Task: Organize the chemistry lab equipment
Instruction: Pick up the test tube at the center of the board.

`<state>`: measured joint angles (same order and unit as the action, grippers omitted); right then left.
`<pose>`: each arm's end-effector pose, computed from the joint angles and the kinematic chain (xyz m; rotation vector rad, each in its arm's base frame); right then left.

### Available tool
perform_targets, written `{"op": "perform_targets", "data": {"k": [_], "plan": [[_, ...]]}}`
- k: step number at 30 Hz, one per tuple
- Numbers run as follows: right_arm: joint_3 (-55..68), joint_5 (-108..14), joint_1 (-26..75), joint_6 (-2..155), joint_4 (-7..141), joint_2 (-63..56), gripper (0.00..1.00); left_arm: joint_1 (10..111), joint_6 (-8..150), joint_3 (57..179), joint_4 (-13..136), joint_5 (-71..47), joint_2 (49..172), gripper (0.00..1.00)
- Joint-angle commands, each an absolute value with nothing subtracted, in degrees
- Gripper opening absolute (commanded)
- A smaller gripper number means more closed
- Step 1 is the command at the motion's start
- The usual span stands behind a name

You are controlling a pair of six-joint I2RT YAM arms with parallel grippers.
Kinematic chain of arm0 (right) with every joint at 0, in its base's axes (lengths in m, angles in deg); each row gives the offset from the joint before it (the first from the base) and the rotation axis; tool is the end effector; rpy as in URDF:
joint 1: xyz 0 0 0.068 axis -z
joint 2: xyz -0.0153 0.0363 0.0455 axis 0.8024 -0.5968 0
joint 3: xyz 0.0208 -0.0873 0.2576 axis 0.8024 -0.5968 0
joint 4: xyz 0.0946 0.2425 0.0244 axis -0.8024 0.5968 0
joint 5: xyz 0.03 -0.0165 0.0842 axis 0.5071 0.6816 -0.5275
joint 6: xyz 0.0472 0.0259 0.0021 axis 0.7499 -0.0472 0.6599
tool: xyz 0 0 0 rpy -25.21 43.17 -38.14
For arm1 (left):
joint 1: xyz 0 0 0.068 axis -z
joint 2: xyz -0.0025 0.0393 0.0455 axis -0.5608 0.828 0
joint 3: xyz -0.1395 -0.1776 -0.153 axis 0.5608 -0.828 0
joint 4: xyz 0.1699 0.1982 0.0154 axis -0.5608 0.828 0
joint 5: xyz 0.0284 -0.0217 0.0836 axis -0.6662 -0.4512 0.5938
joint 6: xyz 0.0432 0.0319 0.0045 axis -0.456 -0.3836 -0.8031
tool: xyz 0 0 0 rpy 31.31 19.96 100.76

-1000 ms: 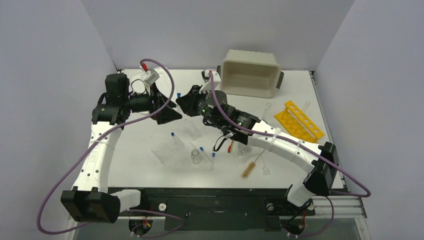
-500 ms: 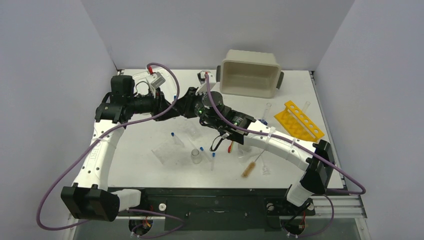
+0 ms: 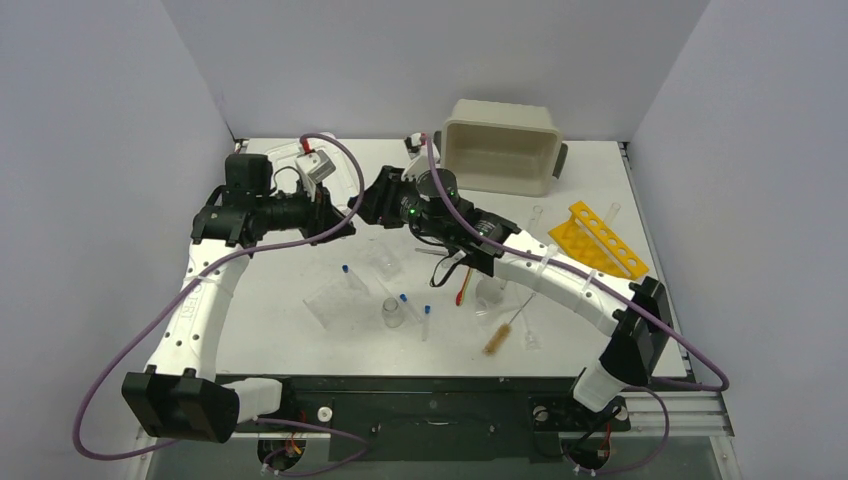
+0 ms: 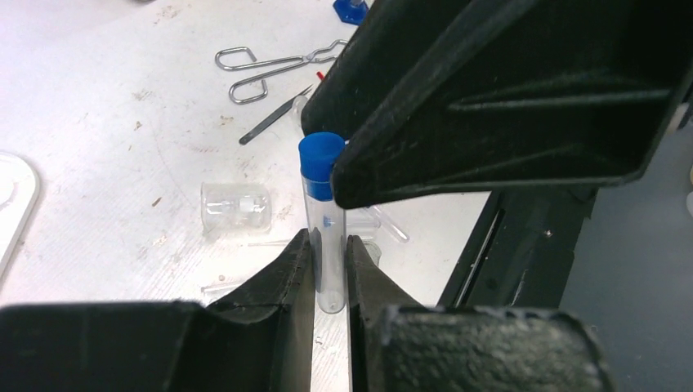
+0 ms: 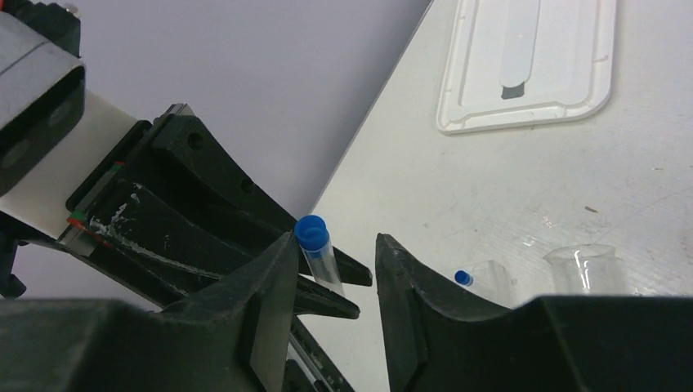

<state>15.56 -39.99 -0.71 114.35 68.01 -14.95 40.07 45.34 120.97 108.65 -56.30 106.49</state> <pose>0.2282 0.3159 0.3867 -0.1727 1.9035 1.2424 0.2425 -0.0537 0.3789 0.8266 1.9397 -0.9463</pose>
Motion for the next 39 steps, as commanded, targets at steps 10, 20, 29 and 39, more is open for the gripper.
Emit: {"op": "perform_targets", "data": {"k": [10, 20, 29, 39], "plan": [[27.7, -52.3, 2.1, 112.5, 81.3, -17.8, 0.4, 40.3, 39.2, 122.4, 111.9, -53.7, 105.3, 0.0], [30.0, -52.3, 1.7, 111.9, 84.2, -20.9, 0.34, 40.5, 38.9, 122.2, 112.4, -54.0, 104.7, 0.0], [30.1, -52.0, 1.3, 112.9, 81.9, -22.2, 0.09, 41.2, 35.9, 121.8, 115.5, -53.6, 104.3, 0.0], [25.7, -49.5, 1.2, 110.8, 83.2, -20.5, 0.0, 41.1, 38.0, 122.4, 115.2, -50.9, 105.7, 0.4]]}}
